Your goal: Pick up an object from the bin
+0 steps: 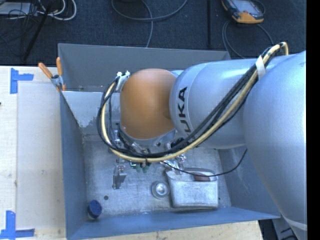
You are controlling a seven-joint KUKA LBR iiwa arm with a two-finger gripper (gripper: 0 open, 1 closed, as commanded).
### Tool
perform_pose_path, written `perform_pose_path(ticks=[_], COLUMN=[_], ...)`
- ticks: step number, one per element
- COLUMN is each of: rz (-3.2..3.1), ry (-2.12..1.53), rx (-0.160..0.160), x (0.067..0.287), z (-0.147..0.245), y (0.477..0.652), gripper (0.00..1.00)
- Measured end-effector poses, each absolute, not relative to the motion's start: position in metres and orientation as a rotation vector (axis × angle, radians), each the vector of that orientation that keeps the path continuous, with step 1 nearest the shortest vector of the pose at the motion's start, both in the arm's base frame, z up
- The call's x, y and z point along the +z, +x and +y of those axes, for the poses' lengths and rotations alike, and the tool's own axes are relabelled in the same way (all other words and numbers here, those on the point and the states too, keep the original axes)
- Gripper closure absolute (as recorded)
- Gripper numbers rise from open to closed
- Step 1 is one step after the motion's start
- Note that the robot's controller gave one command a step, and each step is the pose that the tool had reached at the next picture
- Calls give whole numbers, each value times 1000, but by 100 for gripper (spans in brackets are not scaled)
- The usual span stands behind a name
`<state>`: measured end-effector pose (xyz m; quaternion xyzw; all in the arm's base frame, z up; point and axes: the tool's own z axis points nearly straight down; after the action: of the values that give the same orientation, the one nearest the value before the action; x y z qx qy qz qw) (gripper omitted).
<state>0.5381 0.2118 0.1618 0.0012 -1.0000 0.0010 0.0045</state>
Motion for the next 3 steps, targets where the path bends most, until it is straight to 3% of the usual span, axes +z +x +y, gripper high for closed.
perform_pose_path(ticks=[1,2,3], rz=[-3126,-3131,-3131], ry=[213,214,212], rx=[6,0,0], x=[104,106,106], z=[127,130,130], y=[519,520,520], gripper=[0,100,0])
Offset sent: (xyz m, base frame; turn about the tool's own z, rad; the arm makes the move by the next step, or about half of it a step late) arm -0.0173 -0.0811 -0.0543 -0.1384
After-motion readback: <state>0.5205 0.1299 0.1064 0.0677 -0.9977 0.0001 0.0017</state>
